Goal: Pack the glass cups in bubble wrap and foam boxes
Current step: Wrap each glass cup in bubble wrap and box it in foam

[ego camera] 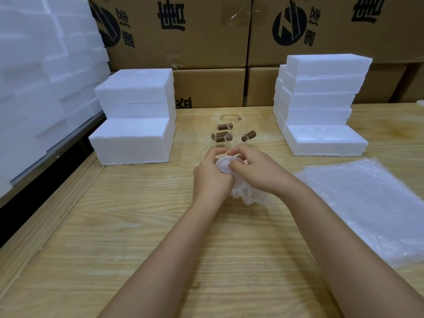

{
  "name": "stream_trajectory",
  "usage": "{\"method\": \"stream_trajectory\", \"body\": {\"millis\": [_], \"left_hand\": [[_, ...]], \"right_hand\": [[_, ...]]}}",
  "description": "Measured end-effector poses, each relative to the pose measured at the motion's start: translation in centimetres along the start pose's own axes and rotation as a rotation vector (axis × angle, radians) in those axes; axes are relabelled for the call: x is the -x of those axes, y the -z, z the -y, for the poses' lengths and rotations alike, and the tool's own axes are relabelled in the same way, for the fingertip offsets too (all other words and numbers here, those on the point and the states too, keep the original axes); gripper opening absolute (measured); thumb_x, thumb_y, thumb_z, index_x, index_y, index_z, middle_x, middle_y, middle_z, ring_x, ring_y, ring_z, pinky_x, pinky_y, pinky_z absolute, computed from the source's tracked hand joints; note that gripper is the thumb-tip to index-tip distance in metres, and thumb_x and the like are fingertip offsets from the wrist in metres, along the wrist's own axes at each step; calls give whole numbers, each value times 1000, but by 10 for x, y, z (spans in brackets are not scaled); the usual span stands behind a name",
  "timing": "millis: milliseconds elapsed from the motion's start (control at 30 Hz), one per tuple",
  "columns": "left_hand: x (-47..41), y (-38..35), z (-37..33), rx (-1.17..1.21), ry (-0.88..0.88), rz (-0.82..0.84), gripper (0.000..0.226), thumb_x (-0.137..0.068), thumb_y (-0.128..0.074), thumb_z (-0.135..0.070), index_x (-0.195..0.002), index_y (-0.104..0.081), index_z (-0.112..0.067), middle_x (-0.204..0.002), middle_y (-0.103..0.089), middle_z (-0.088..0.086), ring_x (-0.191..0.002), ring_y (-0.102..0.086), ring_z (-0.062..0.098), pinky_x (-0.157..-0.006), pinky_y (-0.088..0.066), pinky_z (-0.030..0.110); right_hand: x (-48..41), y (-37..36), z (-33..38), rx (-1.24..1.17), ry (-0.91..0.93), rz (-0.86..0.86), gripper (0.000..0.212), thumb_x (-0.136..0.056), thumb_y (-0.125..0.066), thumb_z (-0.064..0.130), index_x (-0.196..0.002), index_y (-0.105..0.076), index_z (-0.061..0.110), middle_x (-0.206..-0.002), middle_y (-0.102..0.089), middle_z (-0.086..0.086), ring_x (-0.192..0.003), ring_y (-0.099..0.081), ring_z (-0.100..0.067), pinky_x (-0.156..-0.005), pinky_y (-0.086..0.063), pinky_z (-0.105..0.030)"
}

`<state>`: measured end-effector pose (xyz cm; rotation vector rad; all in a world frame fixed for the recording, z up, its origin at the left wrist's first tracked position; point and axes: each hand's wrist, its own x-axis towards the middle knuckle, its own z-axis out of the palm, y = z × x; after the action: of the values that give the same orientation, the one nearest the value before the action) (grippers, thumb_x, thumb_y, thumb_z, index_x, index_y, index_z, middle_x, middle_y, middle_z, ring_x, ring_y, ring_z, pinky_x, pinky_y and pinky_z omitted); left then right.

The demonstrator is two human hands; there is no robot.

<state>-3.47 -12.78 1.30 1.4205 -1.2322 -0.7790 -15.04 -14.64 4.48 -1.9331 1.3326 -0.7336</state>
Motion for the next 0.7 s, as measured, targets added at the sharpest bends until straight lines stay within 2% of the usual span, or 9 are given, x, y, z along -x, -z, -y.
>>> {"method": "stream_trajectory", "body": {"millis": [100,167,233,267,367,433,500,567,700], "left_hand": [[4,-4,0,60,-18,51,41,-77,-64,-8,-108,-60,-35,-86,-67,-10,-69,-65,-1,-54,-51,15],[4,-4,-2,211,84,141,50,-73,-65,-11,-118,-56,-30,-102,-66,1,-87,-69,16,-73,-59,34],[3,-4,-3,305,224,211,52,-77,-60,-4,-125,-52,-23,-100,-67,8,-83,-70,24,-78,-58,46],[2,-5,-3,292,255,227,50,-80,-58,0,-125,-52,-20,-93,-69,8,-76,-70,22,-74,-59,43],[1,-9,-2,260,261,145,40,-83,-56,2,-119,-58,-15,-84,-69,5,-59,-67,9,-52,-53,22],[-2,-8,3,267,296,35,40,-81,-55,5,-117,-61,-12,-87,-70,6,-67,-68,14,-56,-55,23],[-6,-4,6,282,337,-45,47,-76,-52,10,-119,-61,-8,-96,-70,11,-81,-68,22,-68,-56,32],[-7,-3,8,290,341,-72,48,-75,-52,11,-119,-61,-8,-99,-71,12,-84,-68,25,-71,-56,34],[-1,-6,2,341,298,-23,42,-77,-55,9,-115,-61,-9,-100,-71,14,-91,-69,31,-72,-56,37]], "right_hand": [[0,-8,-2,113,-2,-196,24,-84,-49,11,-102,-51,27,-94,-59,7,-80,-56,-11,-67,-48,-31],[1,-7,-4,123,-9,-324,28,-80,-49,7,-96,-49,30,-86,-56,13,-78,-57,-15,-67,-48,-35],[1,-2,-6,73,-11,-409,31,-80,-48,3,-96,-50,30,-83,-55,14,-76,-56,-15,-64,-47,-35],[1,0,-7,55,-9,-421,32,-80,-48,2,-96,-50,30,-83,-55,14,-75,-56,-14,-63,-47,-33],[1,5,-5,40,11,-230,35,-81,-56,11,-109,-52,32,-99,-57,12,-83,-55,-6,-62,-42,-24],[2,11,-3,73,-7,12,57,-81,-63,23,-134,-42,31,-116,-51,12,-99,-54,-7,-72,-41,-21],[4,12,-3,120,-54,159,81,-80,-66,25,-148,-22,32,-112,-49,12,-98,-53,-8,-72,-40,-18],[3,8,-3,108,-84,120,83,-80,-67,20,-148,-21,30,-102,-52,10,-87,-53,-7,-64,-38,-15],[-1,-1,-2,69,-114,-70,62,-77,-65,13,-134,-44,25,-107,-54,2,-87,-53,-16,-59,-40,-20]]}}
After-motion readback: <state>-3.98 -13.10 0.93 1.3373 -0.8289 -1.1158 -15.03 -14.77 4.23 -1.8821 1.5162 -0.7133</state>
